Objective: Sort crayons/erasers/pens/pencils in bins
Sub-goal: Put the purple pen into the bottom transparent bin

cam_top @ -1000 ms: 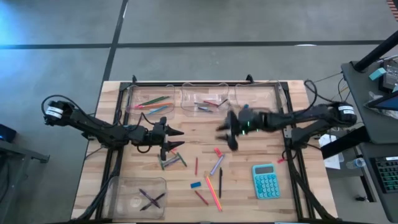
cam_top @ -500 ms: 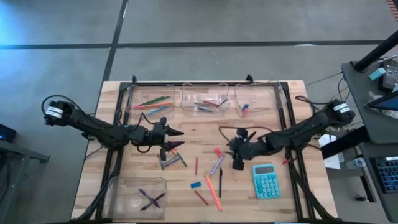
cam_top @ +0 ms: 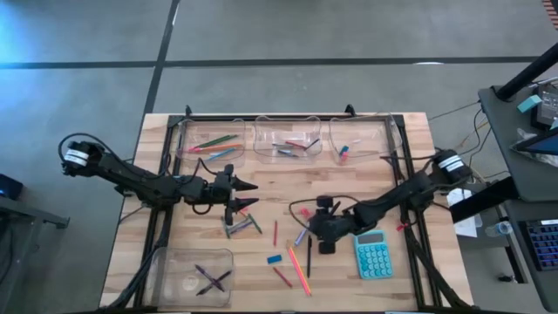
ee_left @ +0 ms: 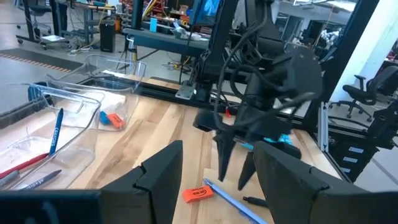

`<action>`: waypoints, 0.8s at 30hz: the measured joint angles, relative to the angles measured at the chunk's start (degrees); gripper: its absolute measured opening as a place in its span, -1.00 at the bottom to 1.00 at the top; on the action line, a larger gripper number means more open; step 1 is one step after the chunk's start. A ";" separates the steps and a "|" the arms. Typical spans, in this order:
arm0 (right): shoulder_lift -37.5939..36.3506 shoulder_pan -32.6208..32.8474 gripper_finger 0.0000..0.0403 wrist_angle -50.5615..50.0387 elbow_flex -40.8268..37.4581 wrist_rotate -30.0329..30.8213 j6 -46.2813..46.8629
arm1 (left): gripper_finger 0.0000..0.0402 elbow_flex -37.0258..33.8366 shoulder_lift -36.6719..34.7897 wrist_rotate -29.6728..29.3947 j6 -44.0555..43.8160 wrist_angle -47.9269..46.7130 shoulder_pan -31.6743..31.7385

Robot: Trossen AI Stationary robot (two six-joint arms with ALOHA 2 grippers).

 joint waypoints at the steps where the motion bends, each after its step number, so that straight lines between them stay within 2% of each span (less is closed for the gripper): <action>1: 0.55 0.01 -0.25 -0.07 0.80 -0.04 -0.83 | -0.08 -0.02 0.00 0.02 0.00 -0.03 0.00; 7: 3.73 -0.12 -0.26 0.08 5.82 -1.29 -4.24 | -0.08 -0.02 0.00 -0.02 -0.05 -0.06 -0.03; 10: 5.31 -0.13 -0.27 0.12 7.97 -7.40 -4.15 | -0.08 0.12 0.00 1.11 -1.38 0.15 -0.26; 12: 6.66 -0.07 -0.28 0.16 9.10 -10.51 -3.67 | -0.08 0.12 -0.87 4.79 -1.40 -0.38 -0.27; 16: 9.14 -0.13 -0.27 -0.03 9.60 -11.19 -4.22 | -0.08 0.13 -7.32 12.24 -1.48 -0.74 -0.35; 18: 10.29 -0.14 -0.28 0.19 9.64 -10.73 -4.62 | -0.08 0.09 -11.06 14.70 -1.51 -4.23 -0.51; 21: 11.20 -0.64 -0.29 0.26 9.78 -10.57 -4.14 | -0.08 -0.36 -16.45 15.47 -1.59 -12.48 -1.35; 24: 11.76 -0.87 -0.28 0.33 9.80 -10.60 -2.84 | -0.08 -1.61 -20.38 15.43 -1.63 -16.69 -2.18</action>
